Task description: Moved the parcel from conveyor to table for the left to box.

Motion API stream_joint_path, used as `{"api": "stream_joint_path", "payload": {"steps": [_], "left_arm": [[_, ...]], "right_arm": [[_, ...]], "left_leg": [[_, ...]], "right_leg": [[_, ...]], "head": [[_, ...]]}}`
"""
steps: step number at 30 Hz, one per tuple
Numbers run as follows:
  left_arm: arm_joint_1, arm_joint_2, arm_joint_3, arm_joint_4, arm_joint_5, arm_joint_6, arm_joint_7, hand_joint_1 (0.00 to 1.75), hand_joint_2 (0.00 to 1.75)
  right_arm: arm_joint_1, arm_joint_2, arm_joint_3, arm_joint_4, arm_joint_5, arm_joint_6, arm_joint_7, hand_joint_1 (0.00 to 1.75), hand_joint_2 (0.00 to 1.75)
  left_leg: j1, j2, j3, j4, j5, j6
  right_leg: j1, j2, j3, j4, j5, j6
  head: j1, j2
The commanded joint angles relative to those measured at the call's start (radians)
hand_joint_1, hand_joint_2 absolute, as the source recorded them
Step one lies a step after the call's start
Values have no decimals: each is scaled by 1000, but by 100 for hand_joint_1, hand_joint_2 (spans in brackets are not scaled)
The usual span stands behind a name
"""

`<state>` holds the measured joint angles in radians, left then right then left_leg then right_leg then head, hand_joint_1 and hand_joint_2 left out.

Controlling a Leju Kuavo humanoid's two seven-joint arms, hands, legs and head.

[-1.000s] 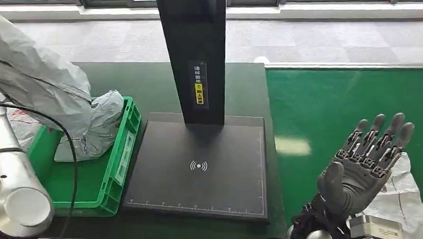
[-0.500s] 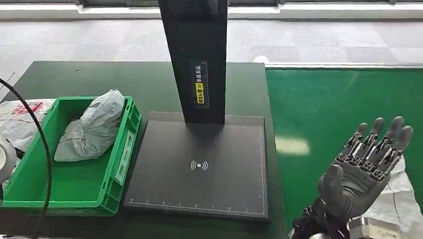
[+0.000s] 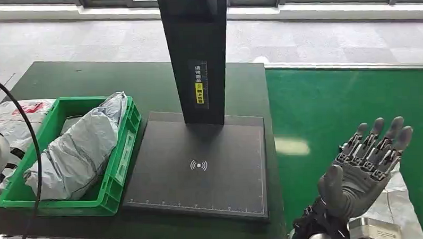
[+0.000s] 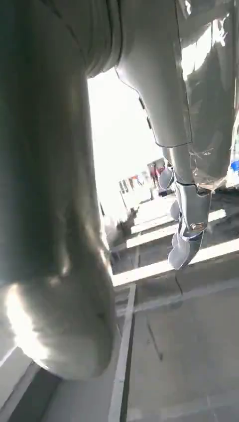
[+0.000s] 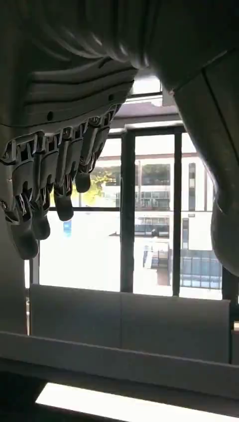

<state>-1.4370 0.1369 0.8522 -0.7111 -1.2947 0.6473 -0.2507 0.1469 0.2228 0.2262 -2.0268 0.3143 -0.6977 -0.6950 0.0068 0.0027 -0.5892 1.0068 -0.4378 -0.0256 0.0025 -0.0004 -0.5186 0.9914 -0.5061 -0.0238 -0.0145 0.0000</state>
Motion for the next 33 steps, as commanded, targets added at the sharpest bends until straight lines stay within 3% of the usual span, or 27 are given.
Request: {"api": "stream_joint_path", "payload": {"steps": [1,10,22,23,26,28,29,33], "left_arm": [[-93,-66,-193,-8,-6,-27,43,0,0],[-26,-47,-214,25,84,-18,46,0,0],[15,-65,-225,36,211,-27,2,0,0],[234,-133,-195,-115,583,-215,-179,0,0],[665,-237,-247,-263,911,-282,-431,0,0],[779,-269,-277,-335,966,-312,-447,0,0],[779,-269,-277,-335,966,-312,-447,0,0],[895,-292,-371,-451,1037,-344,-403,0,0]], "right_arm": [[35,-7,-49,-57,-3,0,-3,0,175],[34,-1,-60,-65,-3,0,-3,0,175],[29,-3,-62,-66,3,0,-3,0,175],[54,5,-77,-81,18,0,-3,0,175],[73,-6,-80,-77,20,0,-3,0,175],[73,-5,-84,-72,22,0,-3,0,175],[73,-5,-84,-72,22,0,-3,0,175],[70,0,-88,-68,23,0,-3,0,175]], "left_leg": [[2,-7,-4,3,-1,1],[-1,0,0,-1,0,1],[-2,-2,0,-1,1,1],[-1,-2,0,-2,2,1],[-7,-3,13,-11,3,2],[-11,-5,21,-13,1,4],[-12,-6,27,-17,1,4],[-9,-1,11,-6,-1,6]], "right_leg": [[2,-7,0,0,-2,2],[-1,-1,0,-1,1,2],[-1,-2,1,-1,1,3],[-1,-2,1,-2,1,3],[-7,-3,12,-8,1,3],[-13,-4,18,-7,-2,5],[-14,-5,23,-10,-2,7],[-10,0,10,-3,-3,8]], "head": [[0,0],[0,0],[0,0],[0,0],[0,0],[0,0],[0,0],[0,0]]}}
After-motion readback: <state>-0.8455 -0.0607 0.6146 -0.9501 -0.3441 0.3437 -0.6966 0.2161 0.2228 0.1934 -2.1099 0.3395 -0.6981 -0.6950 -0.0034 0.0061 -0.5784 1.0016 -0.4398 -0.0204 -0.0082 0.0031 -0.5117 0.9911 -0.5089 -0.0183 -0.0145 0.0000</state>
